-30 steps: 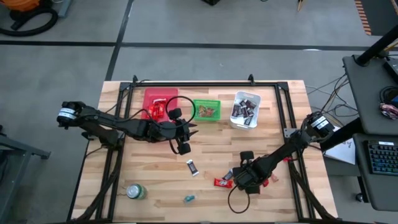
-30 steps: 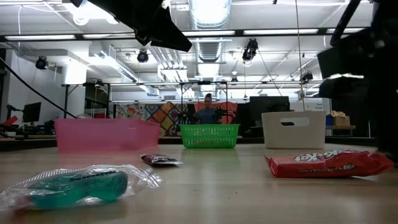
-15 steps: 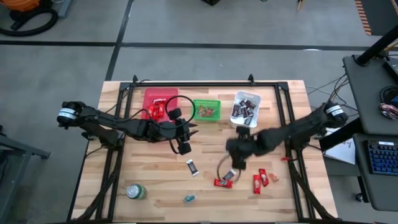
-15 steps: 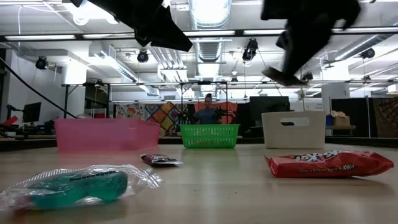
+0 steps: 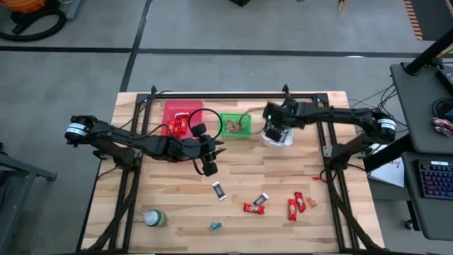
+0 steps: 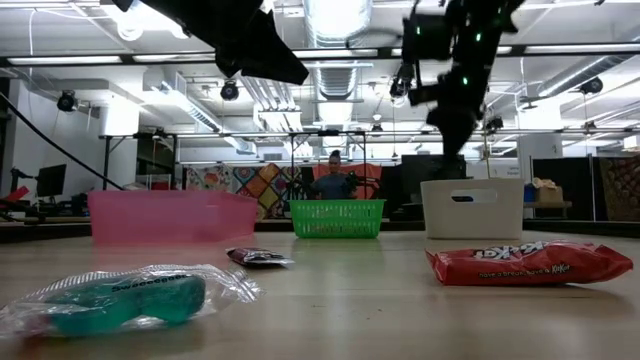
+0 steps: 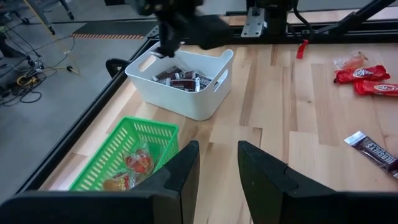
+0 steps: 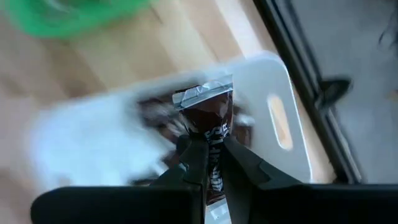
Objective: Sort candy
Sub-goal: Put the brown chocolate bar into the white bin
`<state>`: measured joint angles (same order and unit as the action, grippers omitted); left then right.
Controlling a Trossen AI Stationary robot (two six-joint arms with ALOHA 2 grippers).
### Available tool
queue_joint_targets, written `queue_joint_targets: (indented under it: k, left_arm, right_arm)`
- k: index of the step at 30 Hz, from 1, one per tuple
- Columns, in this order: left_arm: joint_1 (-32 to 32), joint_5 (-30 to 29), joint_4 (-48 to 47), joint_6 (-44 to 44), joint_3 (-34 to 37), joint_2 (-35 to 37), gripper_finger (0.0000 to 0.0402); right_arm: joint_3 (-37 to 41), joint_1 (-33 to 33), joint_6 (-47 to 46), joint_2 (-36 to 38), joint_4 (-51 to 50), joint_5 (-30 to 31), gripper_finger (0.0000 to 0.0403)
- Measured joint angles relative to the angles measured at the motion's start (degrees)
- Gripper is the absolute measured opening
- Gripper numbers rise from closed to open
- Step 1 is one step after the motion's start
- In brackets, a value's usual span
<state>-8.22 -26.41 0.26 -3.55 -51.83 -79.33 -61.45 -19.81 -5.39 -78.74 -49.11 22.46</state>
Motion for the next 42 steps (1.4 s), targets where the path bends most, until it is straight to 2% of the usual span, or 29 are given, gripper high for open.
queue_joint_targets:
  k: [5,9,13,21,26,28,31,36,42]
  left_arm:
    - [0.01,0.0,-0.12,0.0,0.0,-0.02,0.0093]
    - [0.01,0.0,-0.11,0.0,0.0,-0.02,0.0093]
    - [0.01,0.0,-0.39,-0.38,0.0,-0.02,0.0093]
    - [0.01,0.0,-0.49,-2.1,0.0,-0.02,0.0093]
    - [0.01,0.0,-0.98,-2.54,0.0,-0.02,0.0093]
    - [0.0,0.0,-1.6,-2.54,0.0,-0.03,0.0093]
    - [0.01,0.73,-2.91,-2.55,0.0,-0.04,0.0093]
    - [0.01,6.6,-6.65,-2.58,0.0,-0.03,0.0093]
    - [-0.38,20.14,-9.81,-2.37,0.0,-1.66,0.0093]
  right_arm:
    - [3.41,-9.86,5.08,-0.66,4.05,-5.76,0.0028]
    - [5.12,-13.48,6.65,-0.96,7.48,-8.49,0.0031]
    - [5.24,-13.8,6.95,-0.94,7.79,-9.11,0.0057]
    - [5.24,-13.78,4.45,-0.82,7.92,-7.57,0.0149]
    - [5.24,-13.66,3.05,0.45,7.9,-8.07,0.0176]
    - [5.13,-13.39,1.44,1.18,7.77,-9.94,0.0179]
    - [4.99,-12.31,-1.07,2.83,7.75,-16.1,0.0179]
    - [4.98,-8.07,-5.61,5.66,7.71,-25.52,0.0172]
    - [5.05,1.41,-8.61,7.81,7.72,-27.04,0.0165]
